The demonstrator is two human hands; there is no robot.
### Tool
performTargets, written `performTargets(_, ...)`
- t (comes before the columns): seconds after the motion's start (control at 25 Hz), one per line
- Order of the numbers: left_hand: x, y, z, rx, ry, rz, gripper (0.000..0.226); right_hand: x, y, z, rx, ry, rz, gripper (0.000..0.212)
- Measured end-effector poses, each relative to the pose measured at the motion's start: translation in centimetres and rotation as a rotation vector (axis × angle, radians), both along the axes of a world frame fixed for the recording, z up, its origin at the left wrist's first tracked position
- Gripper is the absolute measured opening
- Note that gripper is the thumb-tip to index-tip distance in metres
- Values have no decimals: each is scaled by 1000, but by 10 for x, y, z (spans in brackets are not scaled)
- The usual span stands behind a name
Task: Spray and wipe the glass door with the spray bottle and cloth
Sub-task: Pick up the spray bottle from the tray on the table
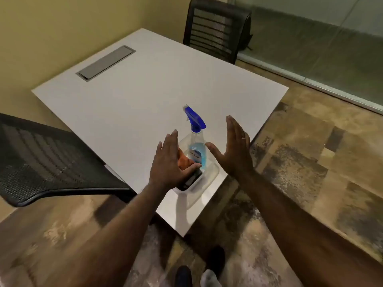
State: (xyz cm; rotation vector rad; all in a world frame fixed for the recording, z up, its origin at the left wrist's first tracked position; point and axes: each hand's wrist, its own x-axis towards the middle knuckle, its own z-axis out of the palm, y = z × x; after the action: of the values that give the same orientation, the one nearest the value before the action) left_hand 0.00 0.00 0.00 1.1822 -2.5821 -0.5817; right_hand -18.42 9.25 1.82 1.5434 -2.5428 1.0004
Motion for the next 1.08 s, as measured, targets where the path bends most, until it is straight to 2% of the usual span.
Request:
performTargets(0.08,-17,-11,-9,70,22,85,119,-5,-17,-8,-2,-228,40,98)
performTargets(0.2,-44,-23,-22,204,27,129,122,-7,-44,-17,-2,-461,133,107)
performTargets(0.28,-56,-25,-29,262,70,116,114,-5,-59,-18,-22,-582,169,104)
performTargets(0.4,-69,-31,-40,406,155,119,92,-1,-79,-26,-28,-685,204,88)
performTargets(0.56,-76,-38,-47,432,122,156,49,3,-90,-32,-15,-712,184,61)
performTargets(0.64,-75,-36,-43,429,148,124,40,6,-88,-28,3,-715,159,57)
performTargets(0.84,-69,-30,-9,396,258,24,41,13,-73,8,-105,-691,163,53)
performTargets(1.0,-63,-23,39,394,309,-77,58,23,-55,62,-266,-662,123,37)
performTargets(1.08,-61,-17,67,378,350,-142,58,29,-44,90,-357,-607,92,29)
